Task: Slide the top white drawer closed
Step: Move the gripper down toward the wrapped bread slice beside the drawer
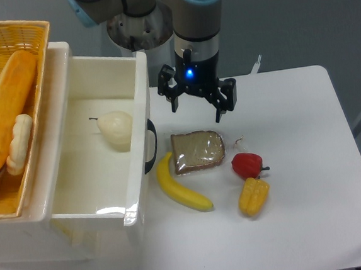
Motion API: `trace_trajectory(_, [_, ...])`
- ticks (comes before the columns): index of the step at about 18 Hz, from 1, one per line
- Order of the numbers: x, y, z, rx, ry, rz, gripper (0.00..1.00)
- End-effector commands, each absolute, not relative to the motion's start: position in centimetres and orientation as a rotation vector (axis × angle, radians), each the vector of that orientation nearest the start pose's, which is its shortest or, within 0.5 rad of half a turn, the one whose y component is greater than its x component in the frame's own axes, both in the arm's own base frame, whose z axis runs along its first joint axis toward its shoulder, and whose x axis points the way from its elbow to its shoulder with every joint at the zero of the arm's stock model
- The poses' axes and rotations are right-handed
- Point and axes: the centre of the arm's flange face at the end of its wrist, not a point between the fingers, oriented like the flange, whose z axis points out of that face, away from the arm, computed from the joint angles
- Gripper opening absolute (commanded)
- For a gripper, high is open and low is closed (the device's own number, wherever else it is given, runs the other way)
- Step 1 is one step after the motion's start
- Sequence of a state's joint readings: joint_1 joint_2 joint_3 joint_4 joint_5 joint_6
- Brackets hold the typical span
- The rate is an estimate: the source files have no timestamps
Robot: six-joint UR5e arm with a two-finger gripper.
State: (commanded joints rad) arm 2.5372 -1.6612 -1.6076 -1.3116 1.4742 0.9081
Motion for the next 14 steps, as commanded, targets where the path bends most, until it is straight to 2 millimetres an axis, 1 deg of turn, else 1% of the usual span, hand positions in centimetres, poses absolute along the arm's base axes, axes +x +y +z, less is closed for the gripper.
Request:
trace_trajectory(2, [-36.6, 42.6, 44.4, -2.991, -0.085, 0.062, 1.00])
trace_trajectory(5, [-37.7, 42.6, 43.9, -2.997, -0.105, 0.052, 1.00])
trace_trajectory(6, [-38.2, 42.5, 43.4, -3.002, -0.117, 0.041, 1.00])
trace_trajectory(8, [-39.0, 41.8, 43.0, -3.004, -0.152, 0.035, 1.00])
trace_trajectory(11, [-39.2, 41.3, 42.5, -3.011, -0.181, 0.033, 1.00])
trace_trajectory(14, [-40.0, 41.1, 41.5, -3.030, -0.360, 0.037, 1.00])
